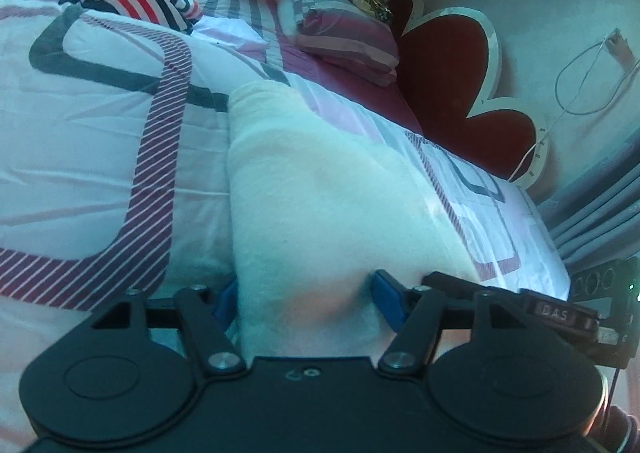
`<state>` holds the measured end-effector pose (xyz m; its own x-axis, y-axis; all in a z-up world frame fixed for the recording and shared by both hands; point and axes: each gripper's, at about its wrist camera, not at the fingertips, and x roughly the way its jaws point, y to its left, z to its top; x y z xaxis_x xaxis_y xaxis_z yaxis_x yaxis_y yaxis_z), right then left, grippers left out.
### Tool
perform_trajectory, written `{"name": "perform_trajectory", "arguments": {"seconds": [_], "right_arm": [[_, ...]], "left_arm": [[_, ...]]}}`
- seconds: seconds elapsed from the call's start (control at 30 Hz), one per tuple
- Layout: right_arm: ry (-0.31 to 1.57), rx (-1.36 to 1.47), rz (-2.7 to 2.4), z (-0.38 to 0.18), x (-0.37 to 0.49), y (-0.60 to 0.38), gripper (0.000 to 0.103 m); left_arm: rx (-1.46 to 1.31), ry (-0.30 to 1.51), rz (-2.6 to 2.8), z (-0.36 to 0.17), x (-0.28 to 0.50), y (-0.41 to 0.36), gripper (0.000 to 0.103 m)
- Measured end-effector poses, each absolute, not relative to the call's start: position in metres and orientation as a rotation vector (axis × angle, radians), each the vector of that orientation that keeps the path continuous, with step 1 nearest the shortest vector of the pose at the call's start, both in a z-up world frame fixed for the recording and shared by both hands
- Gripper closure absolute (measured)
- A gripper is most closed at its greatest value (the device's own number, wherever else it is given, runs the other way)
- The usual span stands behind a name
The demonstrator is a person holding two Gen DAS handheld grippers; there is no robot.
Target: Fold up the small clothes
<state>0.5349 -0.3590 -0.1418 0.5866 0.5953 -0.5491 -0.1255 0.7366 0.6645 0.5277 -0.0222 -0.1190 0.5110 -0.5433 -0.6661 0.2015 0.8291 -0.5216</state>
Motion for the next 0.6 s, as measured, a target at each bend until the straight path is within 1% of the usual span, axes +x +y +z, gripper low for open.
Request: {"name": "perform_trajectory", "arguments": {"seconds": [0.03,0.07,0.13,0.17,0.23,0.33,0.37,0.4,0.43,0.47,0.53,0.6], "right_arm": [[0.845,0.614,0.452,-0.142,0.535,-0.359,0.053],[0.843,0.611,0.45,-0.143,0.534,-0.359,0.054],[0.841,0.586,0.449,-0.142,0.532,-0.357,0.054],[0.84,0.569,0.45,-0.141,0.532,-0.355,0.053],[0.84,0.589,0.45,-0.144,0.533,-0.353,0.049],[0.841,0.621,0.448,-0.145,0.537,-0.353,0.049],[0.839,0.609,0.442,-0.143,0.537,-0.352,0.051],[0.838,0.59,0.433,-0.141,0.537,-0.35,0.053],[0.836,0.561,0.425,-0.139,0.536,-0.346,0.059],[0.831,0.534,0.425,-0.137,0.536,-0.343,0.065],[0.822,0.506,0.424,-0.132,0.533,-0.339,0.071],[0.819,0.489,0.422,-0.129,0.532,-0.336,0.073]], "left_arm": [[-0.401,0.932,-0.463,-0.119,0.527,-0.023,0.05],[-0.405,0.935,-0.474,-0.119,0.527,-0.023,0.055],[-0.402,0.94,-0.478,-0.12,0.527,-0.023,0.055],[-0.39,0.94,-0.478,-0.119,0.527,-0.024,0.053],[-0.384,0.943,-0.474,-0.119,0.528,-0.025,0.049],[-0.364,0.946,-0.469,-0.117,0.529,-0.029,0.047],[-0.357,0.945,-0.467,-0.116,0.529,-0.03,0.048],[-0.342,0.942,-0.469,-0.115,0.529,-0.031,0.052],[-0.327,0.936,-0.48,-0.114,0.528,-0.032,0.063],[-0.319,0.928,-0.491,-0.112,0.527,-0.033,0.069],[-0.31,0.925,-0.493,-0.11,0.526,-0.032,0.071],[-0.314,0.928,-0.491,-0.108,0.526,-0.03,0.072]]}}
